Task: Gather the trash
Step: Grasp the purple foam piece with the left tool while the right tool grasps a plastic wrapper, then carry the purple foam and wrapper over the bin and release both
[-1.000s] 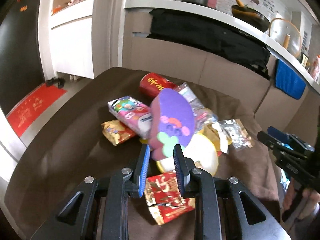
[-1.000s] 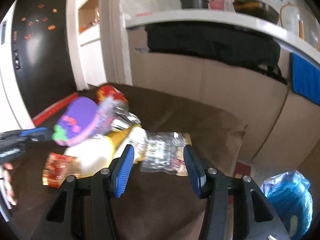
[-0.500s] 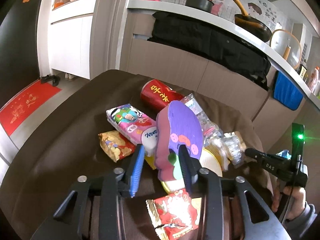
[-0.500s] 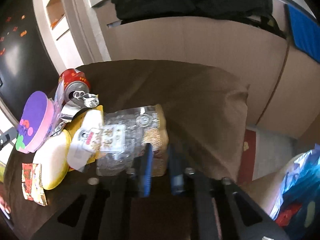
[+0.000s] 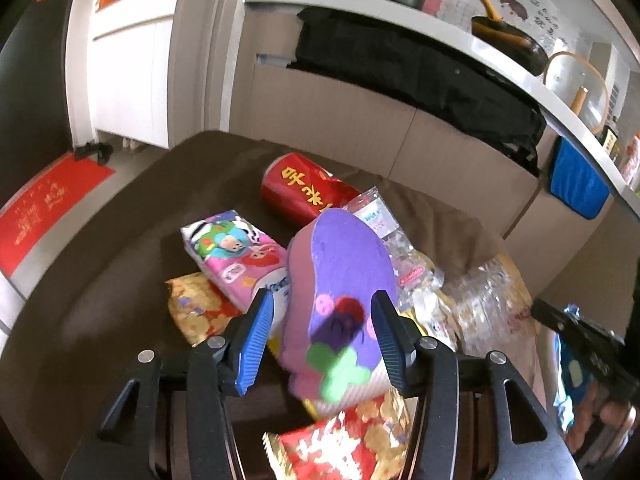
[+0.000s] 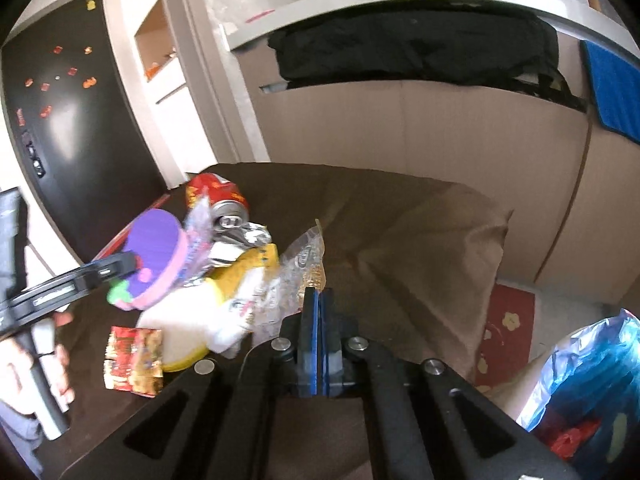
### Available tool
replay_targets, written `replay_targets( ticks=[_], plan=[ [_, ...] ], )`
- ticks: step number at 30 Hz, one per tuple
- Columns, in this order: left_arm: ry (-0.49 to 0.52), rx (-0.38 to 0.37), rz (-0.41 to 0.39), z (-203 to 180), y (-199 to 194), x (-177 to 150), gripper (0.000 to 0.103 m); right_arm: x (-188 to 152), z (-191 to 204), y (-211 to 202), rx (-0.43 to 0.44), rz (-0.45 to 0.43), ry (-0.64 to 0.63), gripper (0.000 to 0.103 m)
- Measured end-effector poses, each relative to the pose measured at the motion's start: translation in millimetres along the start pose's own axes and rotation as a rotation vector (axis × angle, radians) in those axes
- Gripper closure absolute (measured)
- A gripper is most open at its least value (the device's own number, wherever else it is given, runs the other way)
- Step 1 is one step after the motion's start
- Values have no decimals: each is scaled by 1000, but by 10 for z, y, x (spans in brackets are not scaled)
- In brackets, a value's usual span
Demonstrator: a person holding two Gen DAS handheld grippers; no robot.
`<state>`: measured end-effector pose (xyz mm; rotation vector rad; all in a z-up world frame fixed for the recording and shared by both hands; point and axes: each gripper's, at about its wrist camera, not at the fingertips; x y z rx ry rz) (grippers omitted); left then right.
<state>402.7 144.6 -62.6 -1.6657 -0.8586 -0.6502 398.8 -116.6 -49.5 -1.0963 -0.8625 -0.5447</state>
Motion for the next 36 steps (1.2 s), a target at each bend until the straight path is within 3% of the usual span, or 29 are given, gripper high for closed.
replay_targets(
  ticks=[11,18,20,21,26,36],
  plan=[
    [-25,36,66,-69,301,100,51,-94,249,-22,92,-9,-63,97],
    [11,34,58,-107,293,69,57,-92,270,218,79,35,-67,84],
    [4,25,40,-92,244,76,62,-116,258,312,91,70,-54,87],
    [0,20,32,-87,215,82,65,-134,253,335,93,76,-51,96],
    [80,48,-5,-194,40,86,70,-86,251,151,69,1,-60,98],
    [99,36,-73,-447,-385,174,71,184,154,-486,41,-115,-62,99]
  ],
)
Point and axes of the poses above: each gripper's, at about its wrist camera, not at the fingertips, and y roughly the way its jaws point, z to its left, x to its top, and after that the axes turned 8 degrees about -z, right-handed
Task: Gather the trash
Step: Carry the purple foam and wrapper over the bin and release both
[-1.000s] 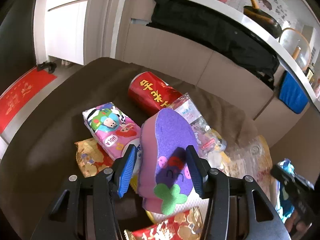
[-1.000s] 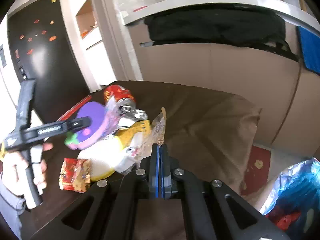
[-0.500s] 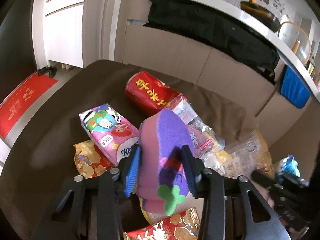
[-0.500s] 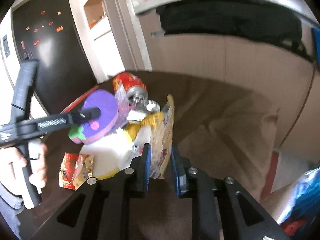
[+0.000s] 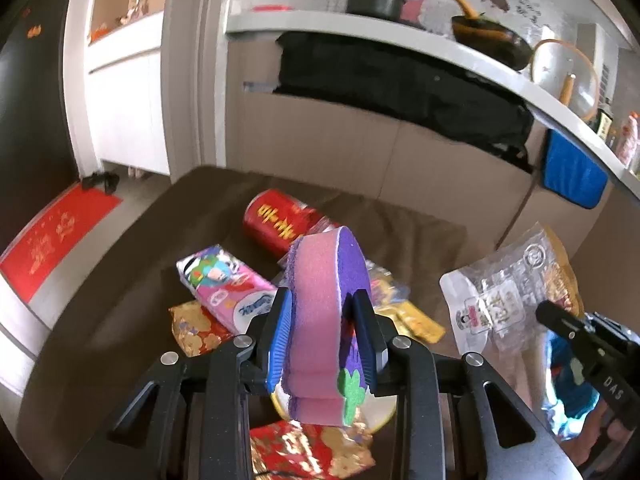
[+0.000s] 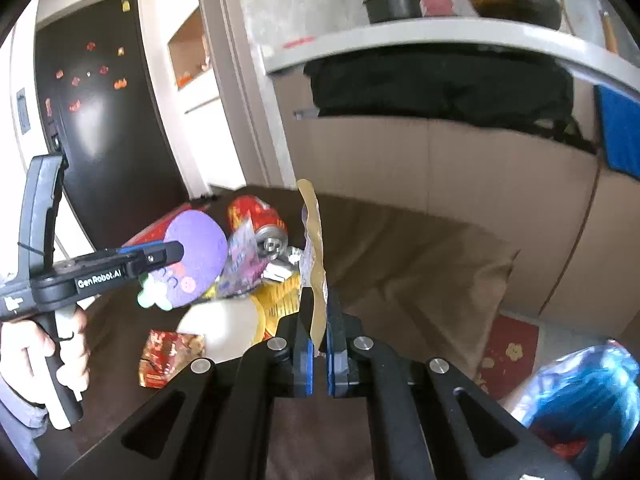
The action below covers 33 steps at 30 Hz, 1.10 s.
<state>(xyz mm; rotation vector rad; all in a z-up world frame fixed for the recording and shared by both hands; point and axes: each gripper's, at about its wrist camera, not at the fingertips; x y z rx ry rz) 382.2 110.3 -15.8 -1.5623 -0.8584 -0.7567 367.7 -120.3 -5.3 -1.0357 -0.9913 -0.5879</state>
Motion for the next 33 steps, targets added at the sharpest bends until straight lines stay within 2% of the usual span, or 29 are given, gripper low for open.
replay_targets(
  ticks=[6,11,15,19,23,28,33],
  plan=[
    [41,-41,-68,-403,-365,177,71,158,-164,-492,-46,-69,5,99],
    [68,-163,-97,-1041,-588,278,71,228,-472,-1018,-127,-123,27,99],
    [100,-259,-89,-1622,-620,200,71,198,-791,-1466,-220,-151,47,99],
    [108,-364,-29,-2206,-518,9,71,69,-1096,-1832,-309,-150,62,99],
    [124,-417,30,-2624,-412,-224,71,-137,-1338,-2010,-369,-121,89,98],
    [141,-450,106,-2974,-210,-495,71,-416,-1576,-1966,-388,-67,143,98],
    [131,-470,161,-3094,-19,-686,71,-635,-1706,-1773,-378,-17,183,97]
  ],
)
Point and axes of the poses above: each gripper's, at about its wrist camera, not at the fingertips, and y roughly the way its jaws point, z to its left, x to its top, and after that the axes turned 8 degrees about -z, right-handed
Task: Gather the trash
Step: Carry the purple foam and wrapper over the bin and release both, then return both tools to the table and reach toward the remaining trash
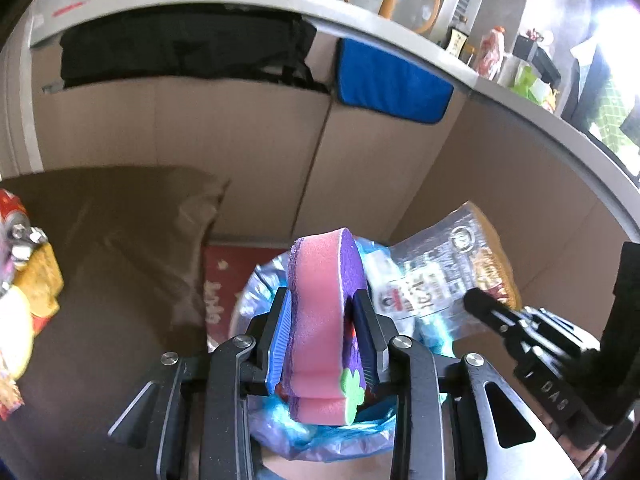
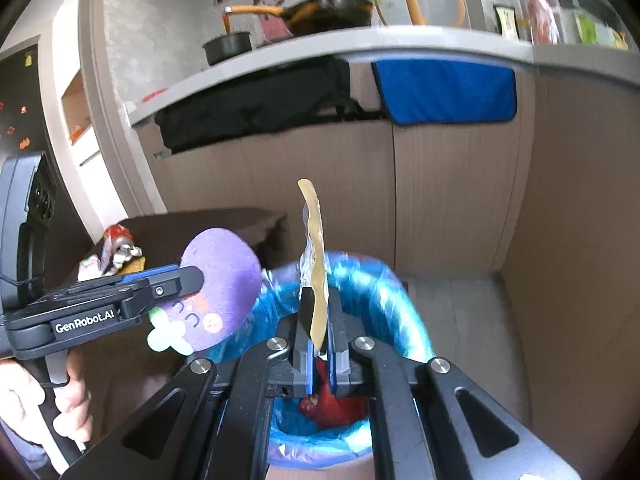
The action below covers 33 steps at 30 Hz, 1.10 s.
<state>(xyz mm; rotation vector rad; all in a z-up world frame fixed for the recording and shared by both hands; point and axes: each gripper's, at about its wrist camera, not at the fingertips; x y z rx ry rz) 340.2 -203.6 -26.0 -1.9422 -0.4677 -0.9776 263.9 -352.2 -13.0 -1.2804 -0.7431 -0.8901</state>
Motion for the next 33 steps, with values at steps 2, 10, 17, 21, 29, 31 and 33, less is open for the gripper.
replay_targets(
  ticks=[2,10,17,21,29,31,33],
  plan=[
    [-4,-14,32,9,101,-56,71,-64,-27,71,2,17,17,96],
    [-16,-21,38,91,119,-150,69,-130,-43,136,-9,26,38,78],
    [-11,43,-30,316,-249,-87,69,-48,222,87,27,2,-18,77],
    [5,150,-61,629,-568,-97,69,0,617,121,103,-14,-72,76],
    [-52,341,-111,1574,-1254,-251,69,10,1605,351,288,-8,-164,76],
    [-87,389,-125,1838,-1399,-288,68,15,1849,447,319,4,-189,76],
    [-122,422,-131,2074,-1507,-329,68,29,2075,550,365,16,-207,76]
  ],
)
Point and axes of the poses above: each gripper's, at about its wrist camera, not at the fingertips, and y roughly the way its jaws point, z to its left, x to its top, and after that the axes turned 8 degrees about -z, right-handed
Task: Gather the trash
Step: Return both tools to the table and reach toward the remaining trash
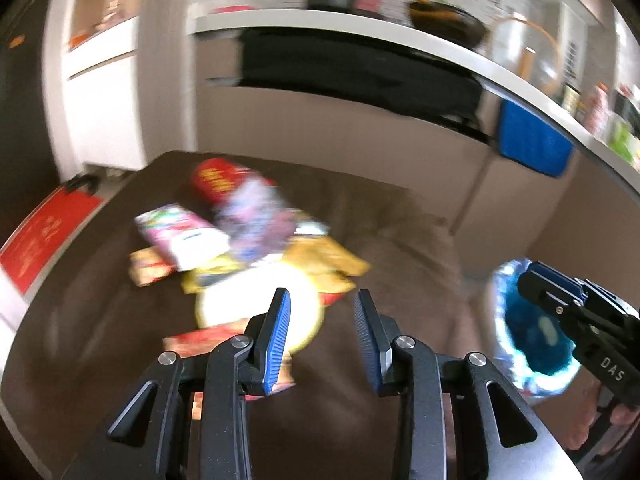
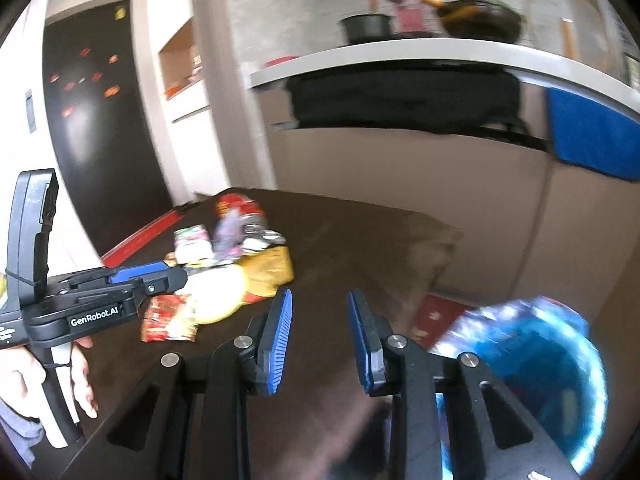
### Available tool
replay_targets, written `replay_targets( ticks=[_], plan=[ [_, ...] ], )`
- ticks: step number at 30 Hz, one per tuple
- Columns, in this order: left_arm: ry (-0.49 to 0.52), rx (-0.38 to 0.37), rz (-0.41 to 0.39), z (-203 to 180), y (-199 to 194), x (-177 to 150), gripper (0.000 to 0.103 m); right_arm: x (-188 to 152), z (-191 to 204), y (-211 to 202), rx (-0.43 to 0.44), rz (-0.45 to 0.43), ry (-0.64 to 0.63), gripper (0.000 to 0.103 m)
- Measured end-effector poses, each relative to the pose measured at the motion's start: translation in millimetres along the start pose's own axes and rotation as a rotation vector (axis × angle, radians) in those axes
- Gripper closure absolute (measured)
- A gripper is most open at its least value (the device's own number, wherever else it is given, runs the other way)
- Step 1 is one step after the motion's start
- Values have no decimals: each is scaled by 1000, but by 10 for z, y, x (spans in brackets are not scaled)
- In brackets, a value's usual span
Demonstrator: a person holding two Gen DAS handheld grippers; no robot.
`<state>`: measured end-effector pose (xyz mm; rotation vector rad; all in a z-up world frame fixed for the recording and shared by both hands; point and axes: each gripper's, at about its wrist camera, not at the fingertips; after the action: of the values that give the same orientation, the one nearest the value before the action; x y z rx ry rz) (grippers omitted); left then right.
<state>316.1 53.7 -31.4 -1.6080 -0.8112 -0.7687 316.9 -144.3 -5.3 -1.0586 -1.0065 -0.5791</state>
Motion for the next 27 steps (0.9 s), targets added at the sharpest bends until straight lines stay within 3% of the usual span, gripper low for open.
replay_targets(
  ticks=[7,14,18,27],
  plan=[
    [-79,97,4,777,80,29,68,236,482,679,121,38,-39,76],
    [-127,150,-3,1216,233,108,68,345,806,1406,152,98,-130,76],
    [-160,167,-7,1405,353,137,55,380,830,1788,167,137,-123,76],
    [-202,167,-1,1636,544,210,53,438,697,2250,169,170,-68,76]
  ],
)
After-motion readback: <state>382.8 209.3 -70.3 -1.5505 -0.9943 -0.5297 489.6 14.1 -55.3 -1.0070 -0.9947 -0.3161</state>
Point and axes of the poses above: each gripper's, at about its wrist camera, not at the fingertips, and y roughly the way its jaws point, z to its left, x to its top, and after that the axes turned 8 degrees about -z, right-handed
